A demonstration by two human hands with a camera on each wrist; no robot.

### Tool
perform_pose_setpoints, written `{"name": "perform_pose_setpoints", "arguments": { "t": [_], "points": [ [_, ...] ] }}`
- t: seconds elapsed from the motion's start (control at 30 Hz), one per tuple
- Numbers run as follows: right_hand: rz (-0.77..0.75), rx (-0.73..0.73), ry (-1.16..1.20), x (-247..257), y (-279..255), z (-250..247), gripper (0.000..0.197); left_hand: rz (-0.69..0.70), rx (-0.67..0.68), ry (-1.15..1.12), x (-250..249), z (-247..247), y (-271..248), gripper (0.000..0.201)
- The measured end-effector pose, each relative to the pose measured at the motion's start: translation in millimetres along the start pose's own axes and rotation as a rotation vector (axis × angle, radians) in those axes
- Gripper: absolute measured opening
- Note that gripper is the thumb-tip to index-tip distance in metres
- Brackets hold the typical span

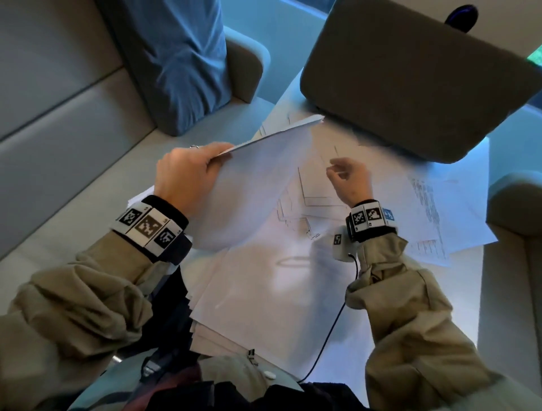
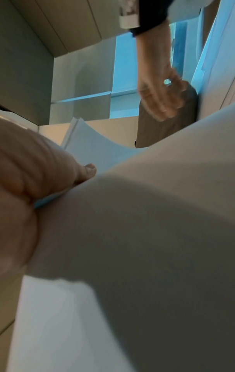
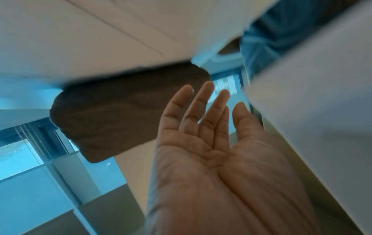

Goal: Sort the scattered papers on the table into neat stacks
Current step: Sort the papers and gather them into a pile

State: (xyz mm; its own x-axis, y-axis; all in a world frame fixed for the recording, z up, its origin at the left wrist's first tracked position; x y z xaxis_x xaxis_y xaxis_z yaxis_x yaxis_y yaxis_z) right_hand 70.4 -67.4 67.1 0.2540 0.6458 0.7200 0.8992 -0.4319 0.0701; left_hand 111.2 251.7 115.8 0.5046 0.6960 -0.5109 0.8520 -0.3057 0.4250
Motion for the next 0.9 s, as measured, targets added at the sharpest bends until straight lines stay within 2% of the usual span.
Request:
{"name": "perform_pose_setpoints", "arguments": {
  "t": [0.17,0.27,0.37,0.5,0.83,0.9],
  "points": [
    [0.134,0.242,-0.316,-35,11,48,0.047,-0.037,-0.067,-0.027,1,-3,4,0.03],
    [0.193,0.314,-0.441,-41,13,72,0.06,-0.034,-0.016,-0.071,6,3,4,0.034],
    [0.305,0.338,-0.513,-51,11,86,0.065,-0.041,-0.002,-0.042,6,7,3,0.036],
    [0.347,0.347,-0.509,-54,15,94,0.056,-0.029,0.006,-0.079,10,12,4,0.03],
    [0.159,0.346,-0.636,-46,29,76,0.027,-0.026,-0.03,-0.094,11,10,3,0.031],
    [0.163,0.355,-0.662,-43,30,71,0.033,-0.034,-0.04,-0.097,12,9,3,0.034]
  ]
}}
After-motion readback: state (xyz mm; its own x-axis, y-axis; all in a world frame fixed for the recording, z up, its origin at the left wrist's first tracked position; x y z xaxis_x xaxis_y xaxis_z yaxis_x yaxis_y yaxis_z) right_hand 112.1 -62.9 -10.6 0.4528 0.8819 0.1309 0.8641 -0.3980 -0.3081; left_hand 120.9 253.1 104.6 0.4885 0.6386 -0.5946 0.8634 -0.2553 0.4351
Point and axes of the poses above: each hand's wrist, its own y-axis towards the middle knuckle, its own z-axis out of the palm, x = y × z, the point moved 1 cm from there along y, towards the middle knuckle
